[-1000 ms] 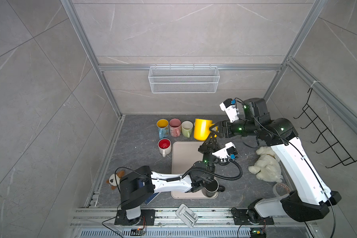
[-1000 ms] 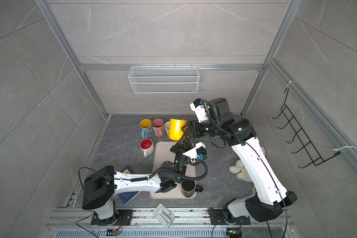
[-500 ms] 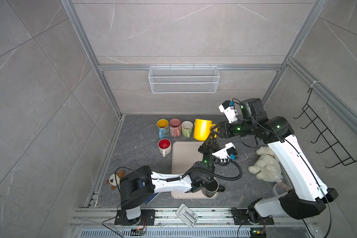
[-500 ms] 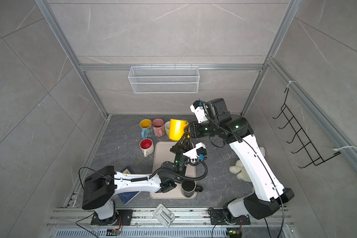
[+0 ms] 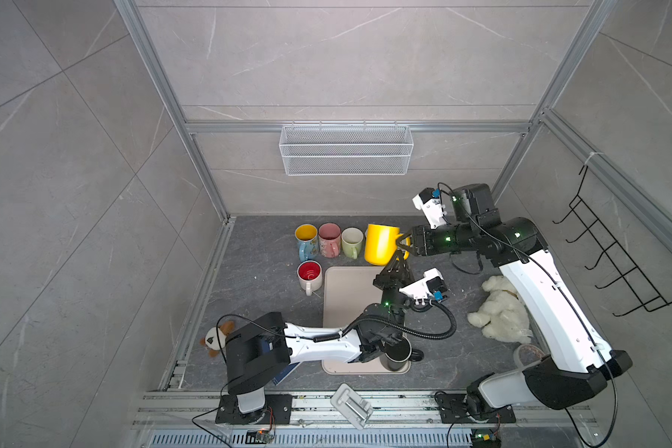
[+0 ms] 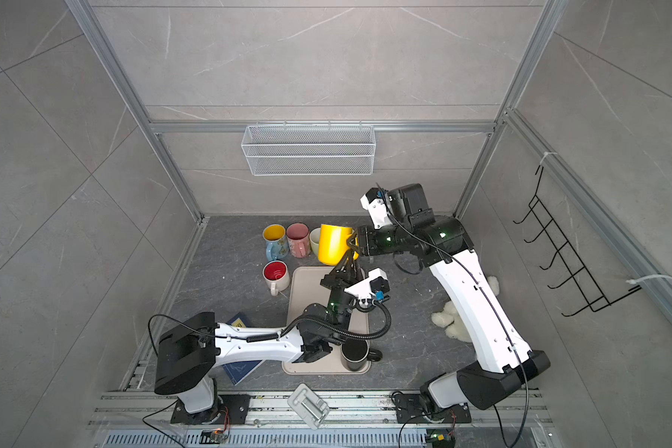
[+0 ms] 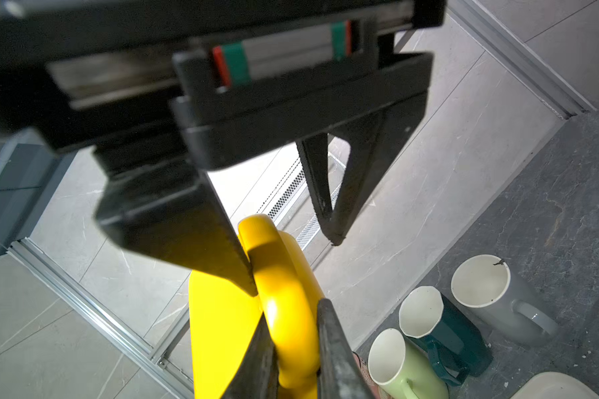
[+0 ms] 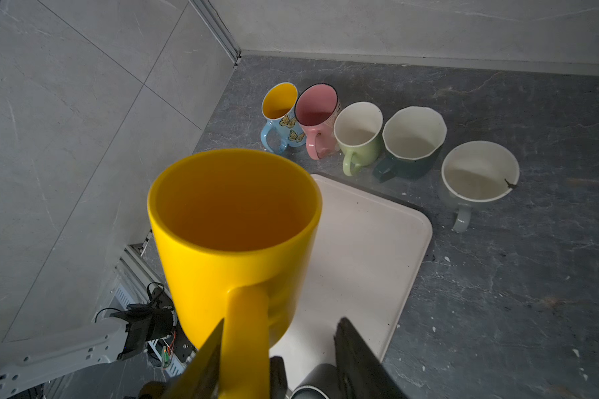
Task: Turn the mug right side up
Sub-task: Place the mug at the middle-right of the table.
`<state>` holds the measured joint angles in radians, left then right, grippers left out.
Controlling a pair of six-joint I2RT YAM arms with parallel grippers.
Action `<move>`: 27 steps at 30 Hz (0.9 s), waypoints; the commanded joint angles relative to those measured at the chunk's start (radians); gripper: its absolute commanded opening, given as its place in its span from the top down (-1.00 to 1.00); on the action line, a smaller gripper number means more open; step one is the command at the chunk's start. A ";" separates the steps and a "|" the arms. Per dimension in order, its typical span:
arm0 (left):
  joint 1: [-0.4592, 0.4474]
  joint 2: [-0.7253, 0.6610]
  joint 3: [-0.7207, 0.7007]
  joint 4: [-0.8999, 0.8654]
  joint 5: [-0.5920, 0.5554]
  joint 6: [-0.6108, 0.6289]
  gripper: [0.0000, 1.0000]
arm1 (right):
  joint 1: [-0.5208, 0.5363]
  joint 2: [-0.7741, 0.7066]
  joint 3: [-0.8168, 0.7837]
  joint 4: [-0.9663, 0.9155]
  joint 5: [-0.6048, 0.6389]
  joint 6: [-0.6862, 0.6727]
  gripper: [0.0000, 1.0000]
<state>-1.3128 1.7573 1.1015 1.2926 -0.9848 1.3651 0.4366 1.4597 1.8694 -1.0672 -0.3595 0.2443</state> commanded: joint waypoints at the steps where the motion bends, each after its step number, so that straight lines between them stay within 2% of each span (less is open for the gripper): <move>1: -0.003 -0.055 0.017 0.121 0.046 0.034 1.00 | -0.014 0.011 -0.019 0.027 -0.014 0.020 0.12; 5: -0.002 -0.056 0.018 0.121 0.047 0.035 1.00 | -0.016 0.011 -0.031 0.032 -0.035 0.026 0.42; 6: -0.003 -0.056 0.018 0.121 0.046 0.034 1.00 | -0.018 0.011 -0.035 0.032 -0.040 0.027 0.55; 7: -0.003 -0.057 0.018 0.120 0.045 0.032 1.00 | -0.018 0.011 -0.038 0.032 -0.045 0.029 0.88; 8: -0.003 -0.056 0.020 0.122 0.042 0.029 1.00 | -0.018 0.010 -0.043 0.034 -0.047 0.032 1.00; 17: -0.003 -0.049 0.051 0.121 -0.004 0.040 1.00 | -0.019 -0.024 -0.087 0.057 -0.075 0.034 1.00; 23: -0.004 -0.072 0.070 0.121 -0.046 0.006 1.00 | -0.020 -0.061 -0.161 0.109 -0.083 0.050 1.00; 25: -0.005 -0.080 0.070 0.120 -0.059 -0.004 0.75 | -0.020 -0.081 -0.195 0.149 -0.071 0.075 1.00; 27: -0.009 -0.087 0.070 0.121 -0.069 -0.008 0.59 | -0.020 -0.104 -0.228 0.198 -0.072 0.106 1.00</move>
<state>-1.3193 1.7573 1.0988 1.2304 -1.0409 1.3643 0.4221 1.3827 1.6901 -0.9031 -0.4583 0.3210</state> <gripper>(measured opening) 0.188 0.158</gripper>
